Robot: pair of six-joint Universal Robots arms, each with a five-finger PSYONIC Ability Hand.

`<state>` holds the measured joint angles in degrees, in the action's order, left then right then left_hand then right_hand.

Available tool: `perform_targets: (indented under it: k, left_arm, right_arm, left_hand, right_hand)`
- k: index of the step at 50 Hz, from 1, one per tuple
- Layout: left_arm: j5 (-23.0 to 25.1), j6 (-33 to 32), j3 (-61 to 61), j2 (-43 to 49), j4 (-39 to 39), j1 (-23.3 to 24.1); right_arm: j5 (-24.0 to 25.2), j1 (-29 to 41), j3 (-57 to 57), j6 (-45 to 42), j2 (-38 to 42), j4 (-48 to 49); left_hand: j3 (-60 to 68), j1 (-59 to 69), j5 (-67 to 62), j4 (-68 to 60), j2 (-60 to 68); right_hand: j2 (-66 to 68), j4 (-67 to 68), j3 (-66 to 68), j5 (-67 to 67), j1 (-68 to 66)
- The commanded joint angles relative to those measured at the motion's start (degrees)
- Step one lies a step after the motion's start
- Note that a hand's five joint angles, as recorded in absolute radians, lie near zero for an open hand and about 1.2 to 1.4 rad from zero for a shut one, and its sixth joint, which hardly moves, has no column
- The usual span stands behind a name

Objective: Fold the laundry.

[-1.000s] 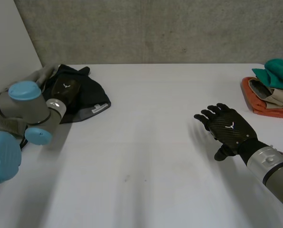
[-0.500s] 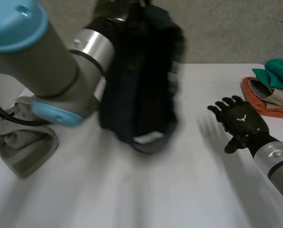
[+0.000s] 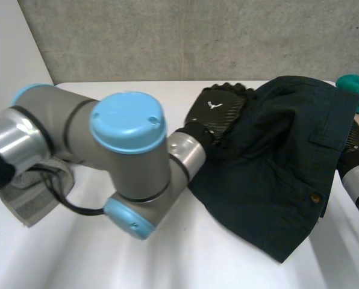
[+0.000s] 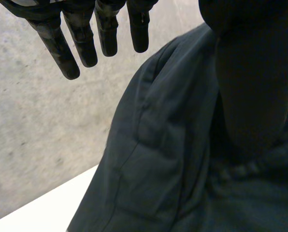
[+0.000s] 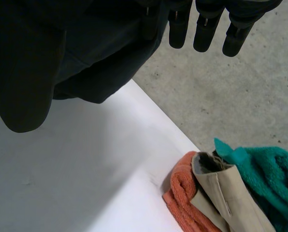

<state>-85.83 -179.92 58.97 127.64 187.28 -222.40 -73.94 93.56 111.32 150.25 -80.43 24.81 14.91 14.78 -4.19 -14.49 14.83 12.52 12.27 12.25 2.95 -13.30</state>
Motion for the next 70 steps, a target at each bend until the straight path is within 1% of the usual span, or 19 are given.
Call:
perform_targets:
  k: [1, 4, 10, 18, 27, 32, 37, 38, 41, 43, 48, 49, 50, 51, 52, 53, 57, 63, 70]
  left_arm:
    - [0.6, -4.6, 9.8, -5.8, -0.2, -3.0]
    - [0.7, -8.8, 12.0, -5.4, -0.4, -3.5]
    - [0.8, -20.2, 12.0, 0.7, -0.2, -5.6]
    - [0.6, -29.5, 4.0, 10.0, -0.2, -7.1]
    - [0.5, -32.5, -1.7, 15.5, -0.7, -7.5]
    - [0.8, -32.7, -1.8, 15.7, -0.2, -8.0]
    - [0.8, -32.7, -1.7, 16.3, -0.1, -8.0]
    - [0.7, -32.6, -1.8, 16.4, -0.1, -8.0]
    - [0.7, -32.6, -1.7, 16.3, 0.2, -8.0]
    - [0.7, -32.7, -1.5, 16.2, 0.5, -8.0]
    - [0.1, -32.6, -1.1, 15.6, 0.7, -7.9]
    - [-0.1, -32.6, -1.1, 15.4, 0.7, -7.9]
    - [-0.2, -32.3, -0.9, 14.8, 0.5, -7.7]
    - [-0.3, -32.2, -0.7, 14.5, 0.5, -7.5]
    - [-0.3, -32.2, -0.4, 14.0, 0.4, -7.3]
    - [-0.5, -32.2, -0.1, 13.3, 0.1, -7.3]
    - [-2.7, -32.1, 4.4, 7.3, -0.4, -7.5]
    - [-5.7, -31.1, 15.2, -7.6, -1.0, -7.2]
    - [-5.7, -27.2, 29.8, -23.5, -1.0, -5.9]
  right_arm:
    - [2.2, -1.4, -6.1, 0.0, -2.5, -15.4]
    - [5.2, -2.4, -10.3, -0.9, -4.4, -25.5]
    - [10.9, -4.5, -17.3, -1.9, -6.0, -37.4]
    - [9.3, -5.8, -24.6, -1.2, -7.3, -40.0]
    - [8.9, -5.4, -22.8, -1.5, -8.6, -44.4]
    - [9.7, -4.7, -17.9, -1.9, -8.2, -46.6]
    - [9.2, 0.0, -12.6, -0.9, -6.2, -43.7]
    - [9.0, 0.3, -12.0, -0.7, -5.4, -42.8]
    - [8.1, 1.4, -9.6, 0.9, -1.8, -39.5]
    - [7.8, 2.4, -8.9, 2.9, 0.0, -38.4]
    - [7.4, 5.2, -8.4, 8.5, 3.9, -35.7]
    - [7.3, 5.4, -8.6, 8.7, 4.4, -35.4]
    - [7.3, 5.5, -8.8, 8.8, 4.8, -35.0]
    - [7.1, 5.6, -9.0, 9.0, 5.3, -34.6]
    - [7.1, 5.3, -9.7, 9.4, 5.4, -33.0]
    - [7.1, 5.2, -10.2, 9.4, 5.3, -32.2]
    - [5.9, 5.8, -13.8, 9.6, 3.2, -27.2]
    - [2.7, 5.6, -23.4, 10.8, -1.2, -27.0]
    - [2.0, 5.3, -33.8, 14.6, 3.0, -25.5]
  left_hand:
    - [-1.2, -1.0, 0.4, 0.7, -1.1]
    - [-1.2, -1.0, 0.4, 0.7, -1.1]
    - [-1.2, -1.0, 0.4, 0.7, -1.1]
    - [-1.0, -0.9, 0.3, 0.6, -0.9]
    - [2.7, 2.8, -3.4, -3.1, 2.8]
    - [19.5, 19.6, -20.2, -19.9, 19.5]
    - [34.0, 34.1, -34.7, -34.4, 34.0]
    - [42.5, 42.6, -43.2, -42.9, 42.6]
    - [50.5, 50.6, -51.2, -50.9, 50.5]
    - [62.7, 62.8, -63.4, -63.1, 62.8]
    - [65.1, 65.2, -65.8, -65.5, 65.2]
    - [65.1, 65.2, -65.8, -65.5, 65.2]
    - [65.1, 65.2, -65.8, -65.5, 65.2]
    - [65.1, 65.2, -65.8, -65.5, 65.2]
    - [65.1, 65.2, -65.8, -65.5, 65.2]
    - [65.1, 65.2, -65.8, -65.5, 65.2]
    - [65.1, 65.2, -65.8, -65.5, 65.2]
    - [65.1, 65.2, -65.8, -65.5, 65.2]
    - [65.1, 65.2, -65.8, -65.5, 65.2]
  right_hand:
    - [-2.5, -2.3, -2.2, -2.9, 3.3]
    - [-2.5, -2.3, -2.2, -2.9, 3.3]
    - [-2.5, -2.3, -2.2, -2.9, 3.3]
    - [-2.5, -2.3, -2.2, -2.9, 3.3]
    - [-2.5, -2.3, -2.2, -2.9, 3.3]
    - [-2.5, -2.3, -2.2, -2.9, 3.3]
    - [-2.5, -2.3, -2.2, -2.9, 3.3]
    - [-2.5, -2.3, -2.2, -2.9, 3.3]
    - [-2.5, -2.3, -2.2, -2.9, 3.3]
    - [-2.5, -2.3, -2.2, -2.9, 3.3]
    - [-2.5, -2.3, -2.2, -2.9, 3.3]
    - [-2.5, -2.3, -2.2, -2.9, 3.3]
    - [4.7, 5.0, 5.0, 4.3, -3.9]
    - [18.6, 18.9, 18.9, 18.2, -17.8]
    - [57.4, 57.6, 57.7, 57.0, -56.6]
    - [67.4, 67.6, 67.7, 67.0, -66.6]
    - [67.5, 67.7, 67.8, 67.1, -66.7]
    - [67.5, 67.7, 67.8, 67.1, -66.7]
    - [67.5, 67.7, 67.8, 67.1, -66.7]
